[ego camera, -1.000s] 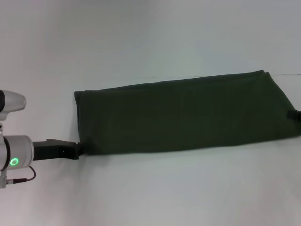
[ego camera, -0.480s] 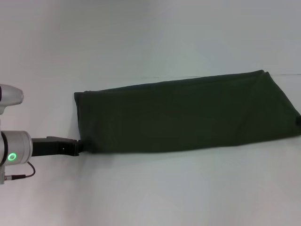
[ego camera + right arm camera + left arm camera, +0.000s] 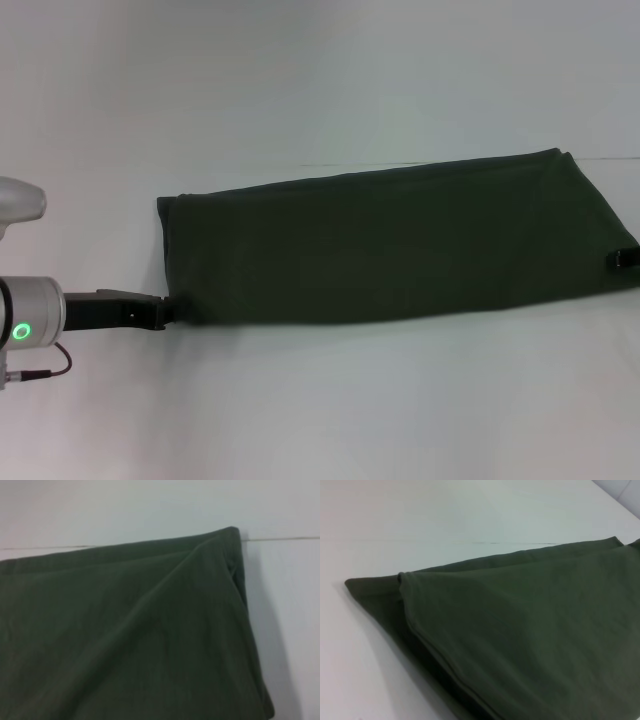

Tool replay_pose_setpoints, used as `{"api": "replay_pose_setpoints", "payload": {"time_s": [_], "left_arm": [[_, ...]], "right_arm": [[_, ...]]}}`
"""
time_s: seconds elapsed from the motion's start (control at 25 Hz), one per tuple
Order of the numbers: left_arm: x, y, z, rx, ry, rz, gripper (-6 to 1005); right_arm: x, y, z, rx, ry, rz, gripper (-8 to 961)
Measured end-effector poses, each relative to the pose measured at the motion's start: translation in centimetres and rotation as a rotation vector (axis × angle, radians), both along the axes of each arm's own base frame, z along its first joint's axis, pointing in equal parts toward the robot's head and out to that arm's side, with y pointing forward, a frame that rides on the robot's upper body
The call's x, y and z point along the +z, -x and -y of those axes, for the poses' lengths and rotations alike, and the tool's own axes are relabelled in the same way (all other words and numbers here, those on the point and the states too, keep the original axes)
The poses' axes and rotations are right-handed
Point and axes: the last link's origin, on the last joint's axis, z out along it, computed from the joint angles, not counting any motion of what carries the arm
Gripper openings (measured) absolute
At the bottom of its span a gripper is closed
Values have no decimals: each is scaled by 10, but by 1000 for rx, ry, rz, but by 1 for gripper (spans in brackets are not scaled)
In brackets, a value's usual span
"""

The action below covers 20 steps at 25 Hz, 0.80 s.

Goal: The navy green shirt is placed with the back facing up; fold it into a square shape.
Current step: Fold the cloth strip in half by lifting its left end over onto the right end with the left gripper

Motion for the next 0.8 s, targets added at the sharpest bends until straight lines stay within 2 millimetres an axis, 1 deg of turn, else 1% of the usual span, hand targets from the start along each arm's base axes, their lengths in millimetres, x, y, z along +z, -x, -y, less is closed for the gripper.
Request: {"api": "replay_pose_setpoints", "payload": {"time_s": [0.28,0.72,0.8], "left_arm": [[0,0,0,2,2,1,26],[2,-2,-1,1,5,6,26],[2,-2,-1,0,5,6,26]], "right_arm": [[-12,-2,-1,3,2,24,582],[-14,-2,-1,3,-5,28,526],[-14,-3,-1,2,-5,28,467]]}}
